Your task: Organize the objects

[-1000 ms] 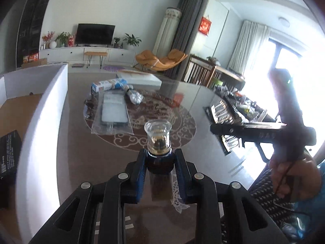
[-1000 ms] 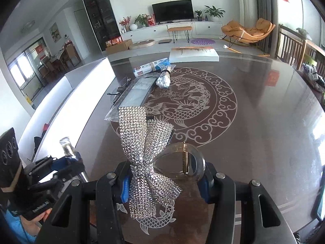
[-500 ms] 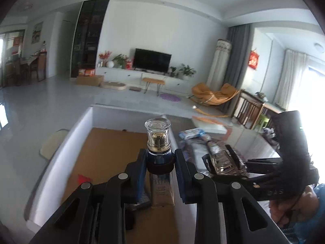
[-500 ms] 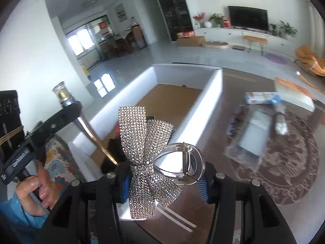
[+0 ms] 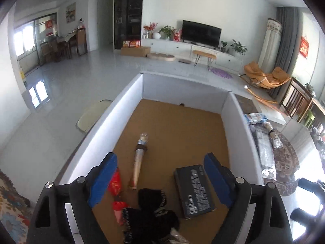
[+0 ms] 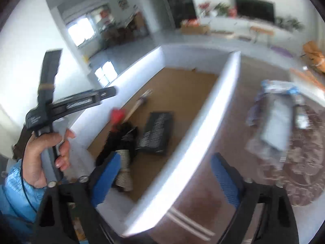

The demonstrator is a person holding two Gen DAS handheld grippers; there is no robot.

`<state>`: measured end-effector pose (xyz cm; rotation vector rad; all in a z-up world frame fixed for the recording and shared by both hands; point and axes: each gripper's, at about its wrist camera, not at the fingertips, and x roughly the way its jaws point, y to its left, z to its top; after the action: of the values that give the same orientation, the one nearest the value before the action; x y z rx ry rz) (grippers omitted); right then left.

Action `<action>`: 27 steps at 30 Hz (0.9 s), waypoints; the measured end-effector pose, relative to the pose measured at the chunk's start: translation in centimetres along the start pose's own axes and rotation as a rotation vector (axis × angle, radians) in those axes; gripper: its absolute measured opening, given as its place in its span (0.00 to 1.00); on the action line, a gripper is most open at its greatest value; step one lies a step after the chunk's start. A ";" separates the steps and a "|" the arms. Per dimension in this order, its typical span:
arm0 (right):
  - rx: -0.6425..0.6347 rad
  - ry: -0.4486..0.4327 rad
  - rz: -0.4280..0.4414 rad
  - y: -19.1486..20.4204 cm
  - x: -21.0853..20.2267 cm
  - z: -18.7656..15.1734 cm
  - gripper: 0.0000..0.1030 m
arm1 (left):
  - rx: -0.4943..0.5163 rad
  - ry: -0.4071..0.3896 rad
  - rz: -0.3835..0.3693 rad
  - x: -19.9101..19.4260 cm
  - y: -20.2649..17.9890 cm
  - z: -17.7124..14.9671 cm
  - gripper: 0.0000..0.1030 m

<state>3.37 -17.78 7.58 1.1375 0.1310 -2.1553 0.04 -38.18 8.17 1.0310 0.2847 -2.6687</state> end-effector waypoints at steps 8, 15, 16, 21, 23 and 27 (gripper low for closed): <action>0.237 -0.006 -0.446 -24.6 1.7 -9.3 0.97 | 0.273 -0.099 -0.269 -5.1 -15.1 -1.9 0.88; 0.351 0.056 -0.618 -37.8 3.9 -14.5 0.97 | 0.406 0.050 -0.503 -5.3 -26.5 -8.0 1.00; 0.362 0.056 -0.624 -39.1 4.4 -14.9 0.97 | 0.417 0.078 -0.515 -4.5 -27.8 -9.0 1.00; 0.382 0.044 -0.620 -42.0 4.9 -14.3 0.97 | 0.442 0.212 -0.519 -0.8 -31.1 -13.8 1.00; 0.367 0.030 -0.621 -42.3 4.9 -13.8 0.97 | 0.466 0.221 -0.501 0.0 -31.5 -14.9 1.00; 0.353 0.033 -0.609 -40.9 4.0 -12.9 0.97 | 0.485 0.242 -0.456 1.3 -31.4 -15.8 1.00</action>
<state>-14.38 16.12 -12.22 1.4740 0.1252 -2.7749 -0.83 -4.34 -1.46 1.6064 -0.1122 -3.1042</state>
